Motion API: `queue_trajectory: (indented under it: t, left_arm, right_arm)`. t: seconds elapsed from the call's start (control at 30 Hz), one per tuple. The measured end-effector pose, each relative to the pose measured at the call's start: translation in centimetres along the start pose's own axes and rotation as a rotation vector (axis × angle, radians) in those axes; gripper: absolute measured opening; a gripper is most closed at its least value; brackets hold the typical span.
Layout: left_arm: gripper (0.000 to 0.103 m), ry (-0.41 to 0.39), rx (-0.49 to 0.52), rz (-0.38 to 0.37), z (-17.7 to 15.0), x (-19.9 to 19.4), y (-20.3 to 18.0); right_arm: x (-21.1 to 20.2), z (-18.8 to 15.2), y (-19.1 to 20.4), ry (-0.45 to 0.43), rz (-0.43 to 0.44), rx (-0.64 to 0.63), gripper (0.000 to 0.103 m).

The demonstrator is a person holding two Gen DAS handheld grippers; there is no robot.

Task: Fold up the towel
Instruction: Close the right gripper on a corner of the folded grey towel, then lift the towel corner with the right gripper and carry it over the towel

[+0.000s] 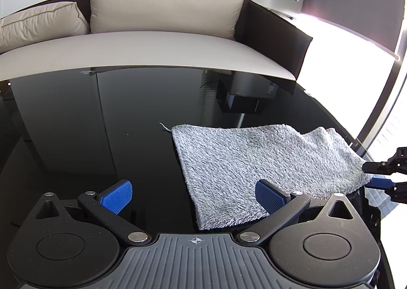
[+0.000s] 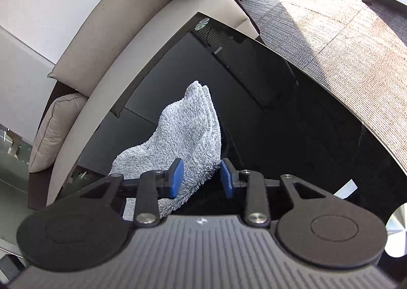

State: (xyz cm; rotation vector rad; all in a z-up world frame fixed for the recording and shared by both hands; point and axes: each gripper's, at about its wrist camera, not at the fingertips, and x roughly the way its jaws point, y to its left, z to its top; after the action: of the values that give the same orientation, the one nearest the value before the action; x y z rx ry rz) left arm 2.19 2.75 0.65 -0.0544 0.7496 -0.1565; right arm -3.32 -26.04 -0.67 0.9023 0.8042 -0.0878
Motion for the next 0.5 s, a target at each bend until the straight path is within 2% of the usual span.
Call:
queue_trajectory:
  t: [0.07, 0.2, 0.23, 0.33, 0.5]
  left_arm:
    - [0.102, 0.002, 0.002, 0.0, -0.02, 0.13, -0.12]
    - [0.102, 0.004, 0.007, 0.0, -0.09, 0.16, -0.21]
    - [0.102, 0.004, 0.006, 0.0, -0.09, 0.18, -0.19]
    - [0.102, 0.004, 0.004, 0.0, -0.05, 0.14, -0.17]
    - [0.102, 0.007, 0.008, 0.001, -0.08, 0.19, -0.22]
  right_arm:
    - [-0.01, 0.09, -0.23, 0.001, 0.01, 0.024, 0.033]
    - [0.38, -0.16, -0.62, 0.014, 0.015, 0.074, 0.011]
    - [0.55, -0.28, -0.85, 0.02, 0.019, 0.096, 0.009]
    - [0.33, -0.43, -0.96, -0.002, 0.023, 0.12, 0.008]
    - [0.02, -0.44, -0.27, -0.034, 0.023, 0.08, 0.008]
